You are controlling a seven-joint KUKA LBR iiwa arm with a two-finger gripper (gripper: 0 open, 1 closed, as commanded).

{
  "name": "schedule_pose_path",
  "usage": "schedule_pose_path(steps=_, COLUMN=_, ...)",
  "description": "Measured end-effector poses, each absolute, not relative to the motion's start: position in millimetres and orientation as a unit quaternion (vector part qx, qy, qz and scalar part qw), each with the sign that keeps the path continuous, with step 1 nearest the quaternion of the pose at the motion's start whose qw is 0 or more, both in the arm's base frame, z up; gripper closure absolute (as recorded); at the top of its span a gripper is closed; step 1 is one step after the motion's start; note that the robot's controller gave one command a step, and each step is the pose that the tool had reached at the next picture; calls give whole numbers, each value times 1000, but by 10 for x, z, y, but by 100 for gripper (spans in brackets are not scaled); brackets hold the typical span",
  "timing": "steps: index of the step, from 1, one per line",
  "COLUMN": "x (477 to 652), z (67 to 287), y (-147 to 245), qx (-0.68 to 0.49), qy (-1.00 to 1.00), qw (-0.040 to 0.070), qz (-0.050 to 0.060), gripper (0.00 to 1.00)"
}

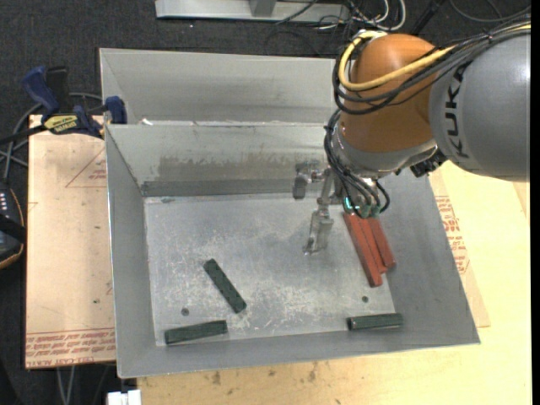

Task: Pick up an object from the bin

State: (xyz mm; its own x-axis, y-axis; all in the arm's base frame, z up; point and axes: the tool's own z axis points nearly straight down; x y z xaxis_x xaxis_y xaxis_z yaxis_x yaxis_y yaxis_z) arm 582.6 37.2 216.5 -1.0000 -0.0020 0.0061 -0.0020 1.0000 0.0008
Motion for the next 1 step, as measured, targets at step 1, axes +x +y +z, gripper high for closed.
schedule_pose_path(steps=1, x=6290, z=651, y=116, qx=-29, qy=-1000, qw=2, qz=-1, gripper=0)
